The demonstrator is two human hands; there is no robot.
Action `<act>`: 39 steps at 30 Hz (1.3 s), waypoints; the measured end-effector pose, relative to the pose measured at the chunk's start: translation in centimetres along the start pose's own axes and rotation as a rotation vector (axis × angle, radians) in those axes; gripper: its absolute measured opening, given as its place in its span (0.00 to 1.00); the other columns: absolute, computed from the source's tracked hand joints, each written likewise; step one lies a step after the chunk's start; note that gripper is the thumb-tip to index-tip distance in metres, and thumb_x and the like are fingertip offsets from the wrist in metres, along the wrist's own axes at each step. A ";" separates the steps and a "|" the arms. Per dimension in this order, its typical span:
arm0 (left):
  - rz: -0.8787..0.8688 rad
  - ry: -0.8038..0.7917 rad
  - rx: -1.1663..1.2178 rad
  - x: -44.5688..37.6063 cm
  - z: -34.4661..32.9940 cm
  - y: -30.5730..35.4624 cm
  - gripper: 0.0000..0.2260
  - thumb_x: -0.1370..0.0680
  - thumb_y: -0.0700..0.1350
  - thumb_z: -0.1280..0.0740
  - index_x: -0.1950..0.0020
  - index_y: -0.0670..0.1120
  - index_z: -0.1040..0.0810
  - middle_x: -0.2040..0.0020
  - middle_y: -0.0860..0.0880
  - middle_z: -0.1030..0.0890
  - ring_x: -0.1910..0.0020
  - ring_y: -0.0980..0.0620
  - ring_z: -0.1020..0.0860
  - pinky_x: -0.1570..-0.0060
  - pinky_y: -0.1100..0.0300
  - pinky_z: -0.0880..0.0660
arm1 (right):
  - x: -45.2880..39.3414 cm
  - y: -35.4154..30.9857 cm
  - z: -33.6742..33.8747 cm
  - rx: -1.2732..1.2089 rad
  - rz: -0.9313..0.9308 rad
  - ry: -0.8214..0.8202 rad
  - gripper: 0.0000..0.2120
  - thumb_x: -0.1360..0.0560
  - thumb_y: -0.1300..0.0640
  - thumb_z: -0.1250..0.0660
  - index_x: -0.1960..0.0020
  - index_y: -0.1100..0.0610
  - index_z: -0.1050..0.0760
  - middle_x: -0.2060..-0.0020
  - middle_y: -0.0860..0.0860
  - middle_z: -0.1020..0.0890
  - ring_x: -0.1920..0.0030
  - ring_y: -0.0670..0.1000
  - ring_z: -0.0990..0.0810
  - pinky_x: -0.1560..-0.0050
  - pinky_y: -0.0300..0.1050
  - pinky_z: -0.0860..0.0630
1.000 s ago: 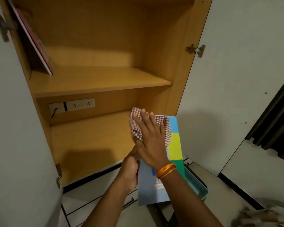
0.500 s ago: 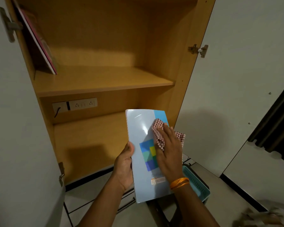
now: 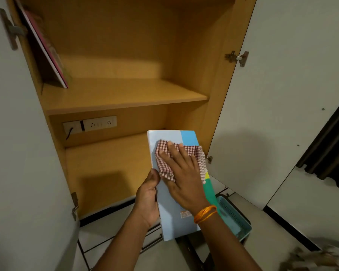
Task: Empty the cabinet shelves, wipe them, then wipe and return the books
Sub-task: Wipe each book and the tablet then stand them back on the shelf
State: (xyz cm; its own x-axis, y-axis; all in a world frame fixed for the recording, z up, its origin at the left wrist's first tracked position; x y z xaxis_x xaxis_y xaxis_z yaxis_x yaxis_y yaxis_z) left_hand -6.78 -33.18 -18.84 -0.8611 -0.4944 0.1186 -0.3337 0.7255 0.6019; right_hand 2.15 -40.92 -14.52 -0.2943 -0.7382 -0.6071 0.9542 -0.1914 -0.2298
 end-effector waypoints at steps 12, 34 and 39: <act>0.011 0.084 0.047 -0.1 0.0 0.5 0.26 0.17 0.61 0.46 0.32 0.43 0.23 0.39 0.39 0.17 0.48 0.40 0.15 0.50 0.45 0.17 | 8.4 3.6 -0.8 -0.250 -0.150 0.080 0.25 0.18 0.52 0.47 0.22 0.50 0.36 0.20 0.48 0.40 0.20 0.55 0.44 0.24 0.68 0.42; -0.117 0.243 0.141 -0.8 -0.3 -0.9 0.28 0.18 0.64 0.45 0.34 0.44 0.21 0.39 0.37 0.18 0.46 0.37 0.17 0.41 0.42 0.24 | 10.1 2.1 -2.5 -0.246 0.046 -0.082 0.29 0.20 0.47 0.47 0.20 0.39 0.46 0.19 0.45 0.45 0.19 0.54 0.50 0.22 0.64 0.50; -0.189 0.242 0.057 -1.1 -1.6 -1.9 0.25 0.17 0.60 0.45 0.32 0.44 0.23 0.42 0.39 0.16 0.48 0.41 0.16 0.48 0.46 0.22 | 8.2 4.8 -2.6 -0.593 -0.293 0.047 0.26 0.19 0.52 0.42 0.23 0.38 0.40 0.21 0.40 0.39 0.20 0.46 0.44 0.23 0.63 0.41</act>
State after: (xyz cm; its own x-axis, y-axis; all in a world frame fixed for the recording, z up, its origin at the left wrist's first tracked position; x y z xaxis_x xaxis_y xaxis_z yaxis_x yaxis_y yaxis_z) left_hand -4.58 -34.79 -18.86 -0.6677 -0.7176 0.1981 -0.5058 0.6326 0.5865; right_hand 4.22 -46.26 -22.56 -0.5518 -0.6779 -0.4858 0.6476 0.0188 -0.7618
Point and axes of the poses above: each hand's wrist, its own x-axis away from the middle knuckle, its own z-axis out of the back of the hand, y = z × x, the point moved 1 cm from there along -x, towards the middle knuckle
